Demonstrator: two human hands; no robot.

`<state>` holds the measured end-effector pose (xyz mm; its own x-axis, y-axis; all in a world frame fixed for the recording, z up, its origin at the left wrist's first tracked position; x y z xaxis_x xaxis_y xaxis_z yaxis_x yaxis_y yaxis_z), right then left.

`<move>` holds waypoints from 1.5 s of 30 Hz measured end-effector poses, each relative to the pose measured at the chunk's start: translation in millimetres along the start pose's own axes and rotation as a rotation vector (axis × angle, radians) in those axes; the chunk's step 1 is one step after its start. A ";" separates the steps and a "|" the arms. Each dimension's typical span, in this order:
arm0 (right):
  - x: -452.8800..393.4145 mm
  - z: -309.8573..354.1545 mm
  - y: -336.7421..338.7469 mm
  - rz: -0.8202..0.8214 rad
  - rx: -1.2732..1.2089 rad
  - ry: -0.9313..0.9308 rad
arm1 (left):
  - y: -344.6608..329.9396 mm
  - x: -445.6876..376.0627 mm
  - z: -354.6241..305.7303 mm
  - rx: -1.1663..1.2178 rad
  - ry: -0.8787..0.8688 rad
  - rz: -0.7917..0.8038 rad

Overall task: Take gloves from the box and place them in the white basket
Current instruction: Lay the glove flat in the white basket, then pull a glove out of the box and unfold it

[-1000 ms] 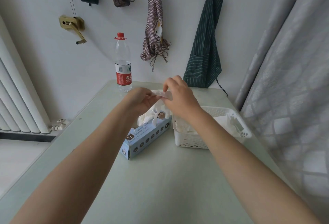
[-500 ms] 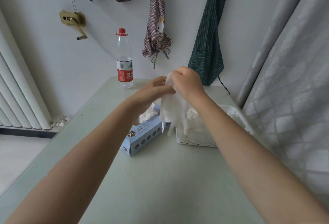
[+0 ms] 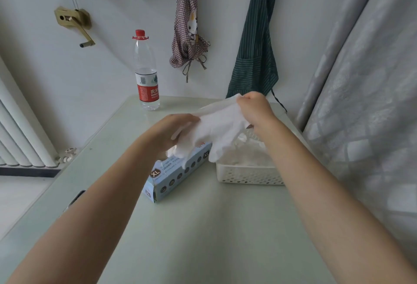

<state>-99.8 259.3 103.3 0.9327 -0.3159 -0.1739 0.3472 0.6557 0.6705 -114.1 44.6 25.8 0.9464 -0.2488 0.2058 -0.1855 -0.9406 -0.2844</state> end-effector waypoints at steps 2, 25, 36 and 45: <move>-5.7 -31.4 -3.0 0.067 -0.070 -0.113 | -6.5 -11.2 -7.2 -0.112 -0.023 -0.001; -19.5 -171.1 46.7 -0.174 0.865 0.000 | -177.2 -77.4 99.7 -1.468 -0.218 0.281; -13.3 -138.7 43.6 -0.278 1.073 0.161 | -158.6 -69.0 98.8 -1.497 -0.062 0.344; -11.2 -181.0 6.2 0.225 0.975 -0.009 | -151.4 -74.7 120.1 -1.613 -0.043 0.402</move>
<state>-90.3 391.0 -21.2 0.9647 -0.2614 0.0324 -0.0728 -0.1464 0.9865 -125.0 233.3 -59.1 0.7750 -0.5379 0.3317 -0.4416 -0.0856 0.8931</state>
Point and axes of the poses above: each hand's wrist, its own x-axis away from the middle knuckle, its own y-axis out of the back of the hand, z = x × y, the point moved 9 cm from there along -x, towards the middle knuckle, and after that the axes turned 14 degrees about x, right-handed, at the moved point
